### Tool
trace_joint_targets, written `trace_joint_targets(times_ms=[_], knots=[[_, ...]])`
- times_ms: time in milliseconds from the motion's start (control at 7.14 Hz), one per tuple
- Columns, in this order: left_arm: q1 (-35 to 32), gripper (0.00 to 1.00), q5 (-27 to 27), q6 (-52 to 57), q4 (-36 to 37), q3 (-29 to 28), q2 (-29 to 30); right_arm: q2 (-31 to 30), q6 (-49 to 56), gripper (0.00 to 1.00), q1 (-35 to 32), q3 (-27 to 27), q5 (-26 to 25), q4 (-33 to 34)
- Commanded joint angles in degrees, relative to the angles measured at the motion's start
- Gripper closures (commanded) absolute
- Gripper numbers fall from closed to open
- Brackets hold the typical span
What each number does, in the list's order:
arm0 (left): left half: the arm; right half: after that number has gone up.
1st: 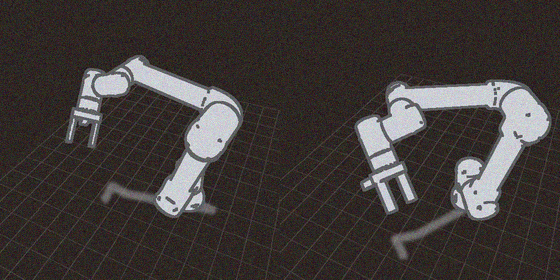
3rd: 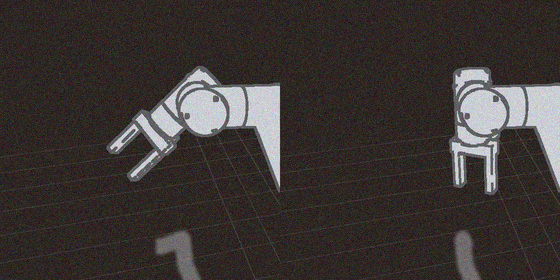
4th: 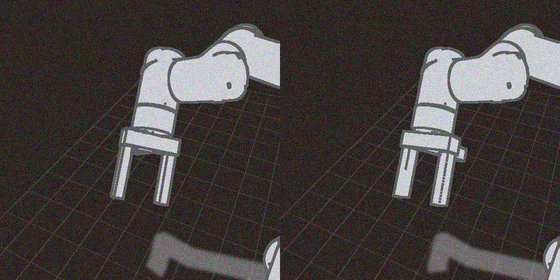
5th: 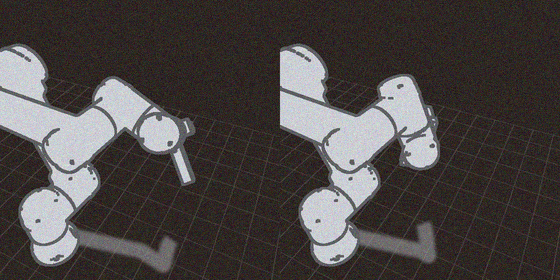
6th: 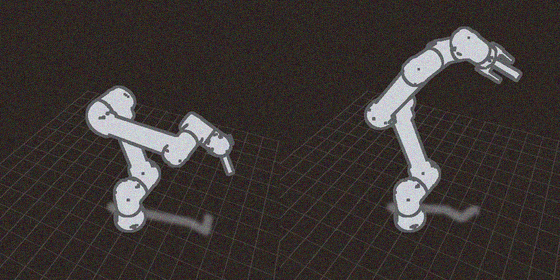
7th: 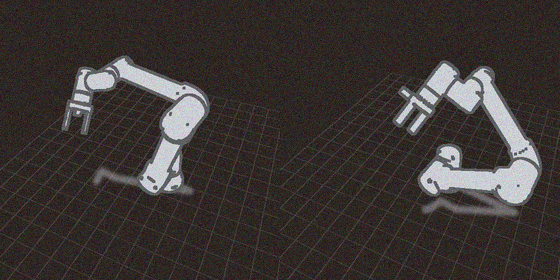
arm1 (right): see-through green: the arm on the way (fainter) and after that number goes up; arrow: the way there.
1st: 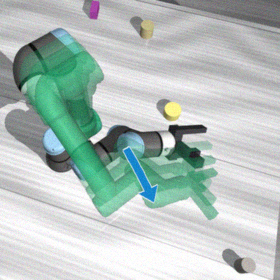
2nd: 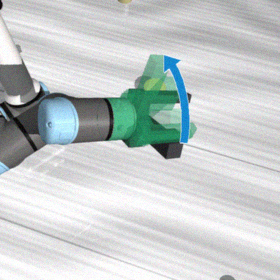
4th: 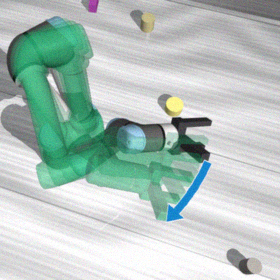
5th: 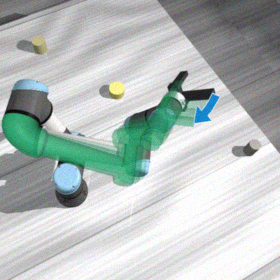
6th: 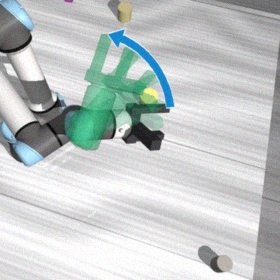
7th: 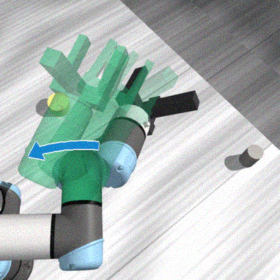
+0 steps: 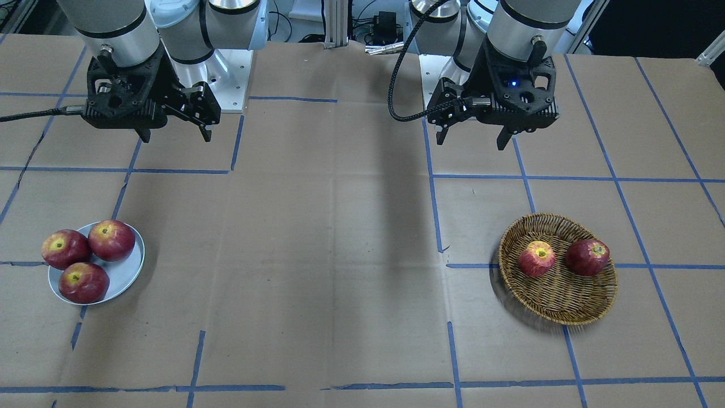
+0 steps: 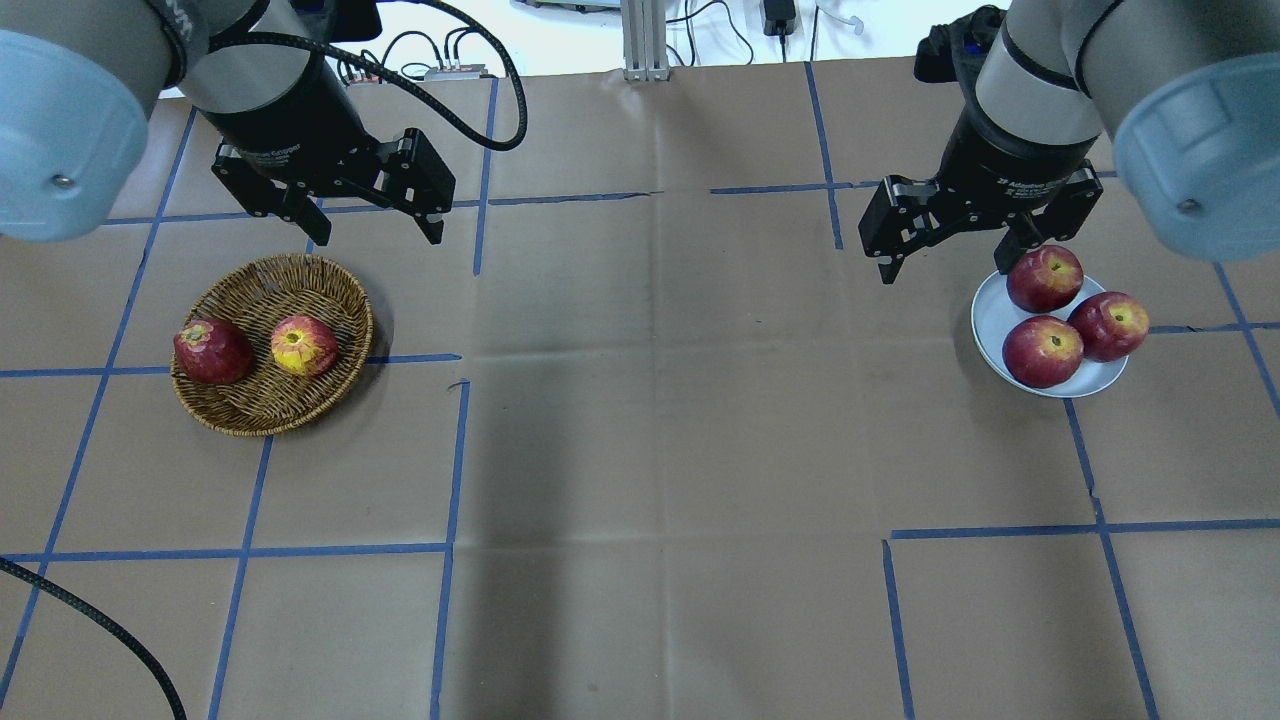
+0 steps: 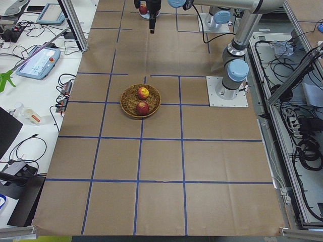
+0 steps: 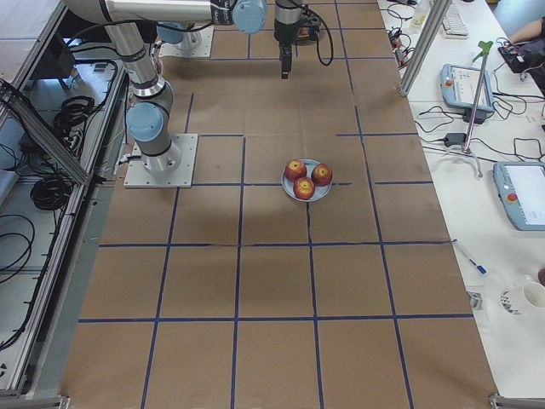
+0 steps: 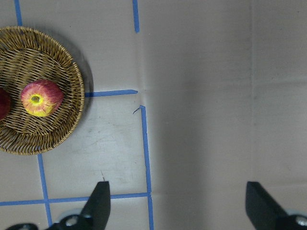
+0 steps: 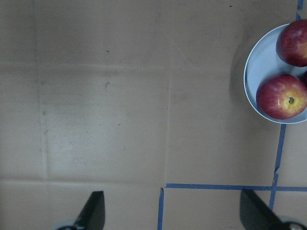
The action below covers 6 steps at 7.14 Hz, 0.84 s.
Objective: Transfer apple from basket to plate
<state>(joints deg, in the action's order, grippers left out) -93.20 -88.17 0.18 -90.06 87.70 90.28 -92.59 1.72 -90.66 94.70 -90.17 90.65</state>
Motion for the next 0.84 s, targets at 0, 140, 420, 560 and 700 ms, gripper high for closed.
trace_joint_targets(times_ms=[0, 140, 420, 560, 700], knots=[[0.0, 0.01, 0.0, 0.0, 0.0, 0.1, 0.0, 0.0, 0.0, 0.00, 0.0, -0.1, 0.0, 0.0], [0.0, 0.01, 0.0, 0.0, 0.0, 0.1, 0.0, 0.0, 0.0, 0.00, 0.0, -0.2, 0.1, 0.0], [0.0, 0.01, 0.0, 0.0, 0.0, 0.1, 0.0, -0.1, 0.0, 0.00, 0.0, -0.6, 0.1, 0.0], [0.0, 0.01, 0.0, 0.0, 0.0, 0.1, 0.0, -0.4, 0.0, 0.00, 0.0, -0.6, 0.1, 0.0], [0.0, 0.01, 0.0, 0.1, 0.0, 0.0, -0.1, -0.4, 0.0, 0.00, 0.0, -0.6, 0.3, 0.0]])
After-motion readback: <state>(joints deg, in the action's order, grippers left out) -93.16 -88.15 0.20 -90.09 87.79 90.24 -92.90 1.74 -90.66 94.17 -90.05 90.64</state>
